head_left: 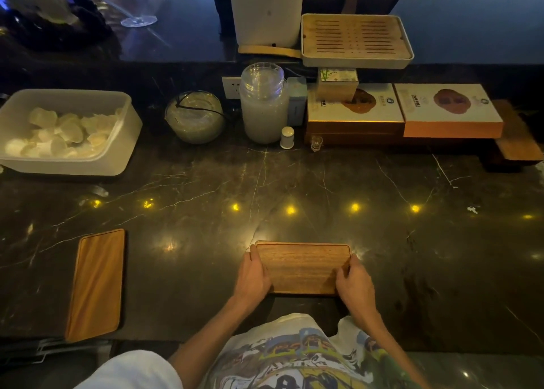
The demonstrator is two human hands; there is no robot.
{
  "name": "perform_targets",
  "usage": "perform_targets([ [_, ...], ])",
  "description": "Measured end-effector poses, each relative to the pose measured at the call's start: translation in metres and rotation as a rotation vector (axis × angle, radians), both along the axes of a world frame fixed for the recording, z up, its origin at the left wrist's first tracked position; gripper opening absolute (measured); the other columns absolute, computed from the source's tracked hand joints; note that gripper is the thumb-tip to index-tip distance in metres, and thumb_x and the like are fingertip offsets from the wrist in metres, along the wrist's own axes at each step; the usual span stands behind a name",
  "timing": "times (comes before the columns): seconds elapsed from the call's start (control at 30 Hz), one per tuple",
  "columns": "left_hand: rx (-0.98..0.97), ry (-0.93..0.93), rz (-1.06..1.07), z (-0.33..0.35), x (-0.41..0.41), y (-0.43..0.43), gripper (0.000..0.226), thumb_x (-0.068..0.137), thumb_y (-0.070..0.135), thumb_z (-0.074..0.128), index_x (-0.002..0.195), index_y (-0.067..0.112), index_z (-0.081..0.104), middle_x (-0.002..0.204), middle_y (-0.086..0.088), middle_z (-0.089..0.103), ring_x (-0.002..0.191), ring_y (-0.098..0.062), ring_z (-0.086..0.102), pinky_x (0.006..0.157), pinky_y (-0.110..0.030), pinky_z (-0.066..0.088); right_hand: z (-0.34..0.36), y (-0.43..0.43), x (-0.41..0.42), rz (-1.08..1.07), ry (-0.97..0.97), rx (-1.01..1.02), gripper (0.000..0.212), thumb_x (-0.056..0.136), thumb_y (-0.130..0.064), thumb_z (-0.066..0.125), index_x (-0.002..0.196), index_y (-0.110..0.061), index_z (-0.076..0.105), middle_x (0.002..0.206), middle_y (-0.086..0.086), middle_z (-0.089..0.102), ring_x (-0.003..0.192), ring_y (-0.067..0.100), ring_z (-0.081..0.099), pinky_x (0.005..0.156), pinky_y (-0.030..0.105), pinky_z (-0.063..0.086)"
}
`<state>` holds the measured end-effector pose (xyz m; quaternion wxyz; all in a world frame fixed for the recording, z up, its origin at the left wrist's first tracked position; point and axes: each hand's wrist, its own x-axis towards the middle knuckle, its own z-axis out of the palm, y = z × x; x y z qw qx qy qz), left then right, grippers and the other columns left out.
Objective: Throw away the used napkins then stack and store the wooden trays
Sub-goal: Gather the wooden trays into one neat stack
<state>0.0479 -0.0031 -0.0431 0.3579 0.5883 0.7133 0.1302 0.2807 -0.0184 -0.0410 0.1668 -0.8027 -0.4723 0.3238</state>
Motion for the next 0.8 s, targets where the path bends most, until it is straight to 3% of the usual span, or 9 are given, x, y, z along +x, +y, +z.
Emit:
perform_targets([
  [0.07, 0.003, -0.019, -0.004, -0.001, 0.001, -0.002, 0.066, 0.084, 0.03, 0.072, 0.136, 0.013, 0.035, 0.124, -0.002, 0.049, 0.11, -0.016, 0.053, 0.095, -0.034, 0.051, -0.001, -0.004, -0.004, 0.015, 0.033, -0.009, 0.031, 0.094, -0.018, 0.056, 0.122, -0.011, 0.048, 0.097, 0.003, 0.061, 0.084, 0.017, 0.061, 0.071, 0.031, 0.049],
  [0.17, -0.019, -0.083, 0.042, 0.0, -0.003, 0.002, 0.054, 0.083, 0.032, 0.072, 0.127, 0.018, 0.044, 0.116, 0.003, 0.053, 0.103, -0.011, 0.056, 0.083, -0.024, 0.05, -0.003, -0.002, 0.002, -0.019, 0.108, -0.027, 0.022, 0.096, -0.02, 0.052, 0.117, -0.016, 0.055, 0.091, -0.002, 0.062, 0.079, 0.012, 0.06, 0.069, 0.029, 0.048],
  [0.27, -0.094, -0.168, 0.122, 0.001, -0.005, 0.007, 0.043, 0.088, 0.021, 0.066, 0.125, 0.019, 0.046, 0.109, 0.006, 0.061, 0.1, -0.01, 0.062, 0.07, -0.013, 0.047, -0.006, 0.003, 0.014, -0.165, 0.288, -0.08, 0.026, 0.097, -0.029, 0.048, 0.119, -0.023, 0.06, 0.101, 0.0, 0.067, 0.093, 0.018, 0.063, 0.084, 0.041, 0.053],
  [0.4, -0.122, -0.162, 0.17, 0.001, -0.005, 0.01, 0.035, 0.091, 0.015, 0.06, 0.124, 0.02, 0.052, 0.109, -0.001, 0.067, 0.103, -0.016, 0.064, 0.08, -0.024, 0.05, -0.012, 0.005, 0.021, -0.206, 0.388, -0.104, 0.034, 0.096, -0.027, 0.049, 0.129, -0.025, 0.06, 0.117, 0.0, 0.067, 0.109, 0.021, 0.06, 0.096, 0.047, 0.049],
  [0.6, -0.09, -0.04, 0.134, 0.0, -0.009, 0.02, 0.024, 0.091, 0.011, 0.059, 0.114, 0.016, 0.062, 0.107, -0.002, 0.07, 0.099, -0.016, 0.066, 0.079, -0.025, 0.053, -0.011, 0.003, 0.024, -0.211, 0.382, -0.112, 0.04, 0.092, -0.016, 0.058, 0.13, -0.028, 0.058, 0.111, -0.005, 0.07, 0.106, 0.015, 0.063, 0.095, 0.044, 0.052],
  [0.73, -0.048, 0.019, -0.04, 0.003, -0.015, 0.03, 0.046, 0.089, 0.004, 0.06, 0.131, 0.02, 0.05, 0.109, -0.003, 0.069, 0.097, -0.017, 0.067, 0.084, -0.029, 0.056, -0.014, 0.002, 0.026, -0.251, 0.391, -0.118, 0.048, 0.089, -0.011, 0.063, 0.133, -0.027, 0.054, 0.108, -0.013, 0.068, 0.092, 0.003, 0.061, 0.092, 0.036, 0.053],
  [0.8, -0.059, 0.057, -0.099, 0.003, -0.017, 0.036, 0.052, 0.089, 0.003, 0.059, 0.136, 0.021, 0.048, 0.112, -0.005, 0.067, 0.1, -0.018, 0.066, 0.086, -0.031, 0.056, -0.015, 0.002, 0.027, -0.246, 0.377, -0.123, 0.048, 0.089, -0.01, 0.063, 0.133, -0.027, 0.054, 0.109, -0.012, 0.068, 0.096, 0.006, 0.061, 0.094, 0.038, 0.052],
])
